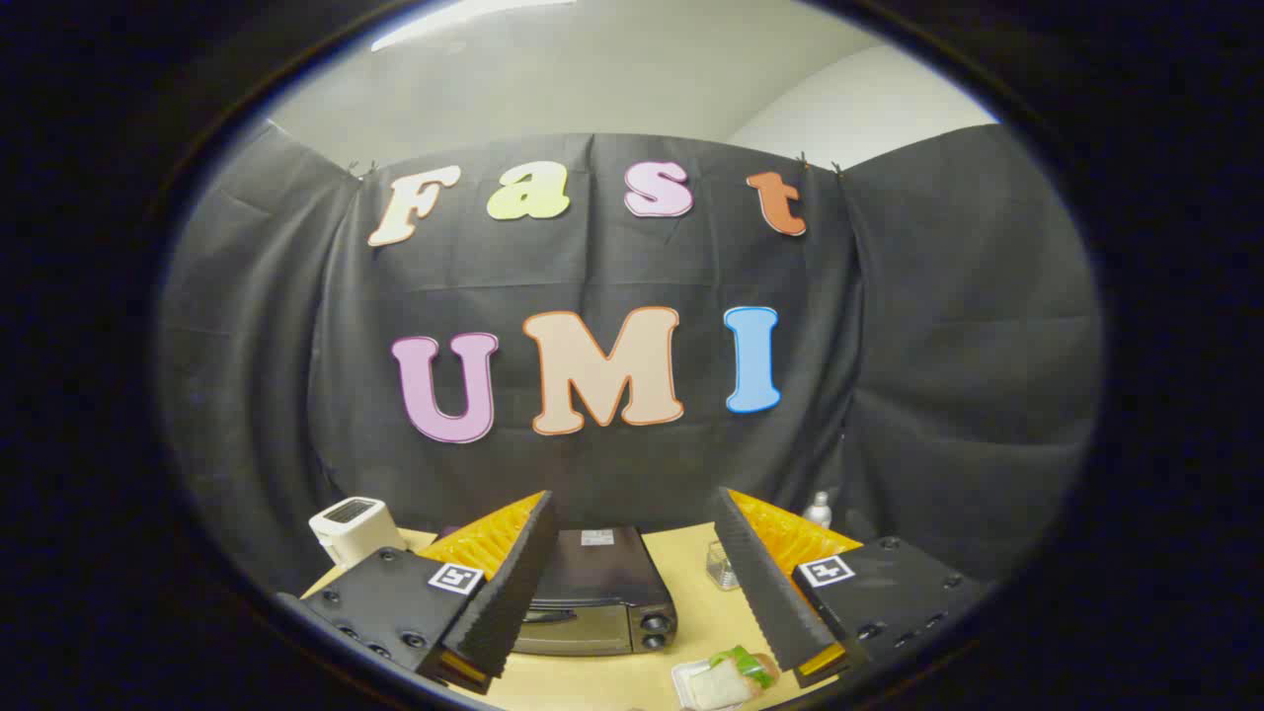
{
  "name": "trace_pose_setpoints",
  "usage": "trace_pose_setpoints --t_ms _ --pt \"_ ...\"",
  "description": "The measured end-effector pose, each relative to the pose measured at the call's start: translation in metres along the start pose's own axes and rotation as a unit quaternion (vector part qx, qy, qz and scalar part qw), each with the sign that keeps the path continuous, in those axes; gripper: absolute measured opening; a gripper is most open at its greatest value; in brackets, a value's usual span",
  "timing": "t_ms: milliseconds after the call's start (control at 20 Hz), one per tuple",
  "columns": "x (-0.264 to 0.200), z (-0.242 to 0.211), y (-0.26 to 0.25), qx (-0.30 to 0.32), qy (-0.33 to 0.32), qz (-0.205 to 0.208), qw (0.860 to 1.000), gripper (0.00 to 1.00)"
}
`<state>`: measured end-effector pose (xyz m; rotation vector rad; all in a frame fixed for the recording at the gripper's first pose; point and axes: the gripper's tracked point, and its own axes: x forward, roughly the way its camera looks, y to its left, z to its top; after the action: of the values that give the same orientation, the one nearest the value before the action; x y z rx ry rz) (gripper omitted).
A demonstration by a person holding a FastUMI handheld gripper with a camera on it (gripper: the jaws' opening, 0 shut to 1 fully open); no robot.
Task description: Open the toaster oven, put the food inside, and close the toaster oven door.
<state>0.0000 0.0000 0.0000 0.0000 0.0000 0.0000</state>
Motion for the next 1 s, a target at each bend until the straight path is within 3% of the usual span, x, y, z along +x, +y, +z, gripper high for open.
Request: trace_pose_setpoints --t_ms 300,550,1000 --pt "0.002 -0.005 0.021 -0.01 -0.009 -0.002 1.0 1.0" --pt "0.007 -0.008 0.046 0.019 -0.02 0.024 0.999 0.99" --pt "0.027 -0.066 0.095 0.026 -0.008 0.069 0.997 0.99"
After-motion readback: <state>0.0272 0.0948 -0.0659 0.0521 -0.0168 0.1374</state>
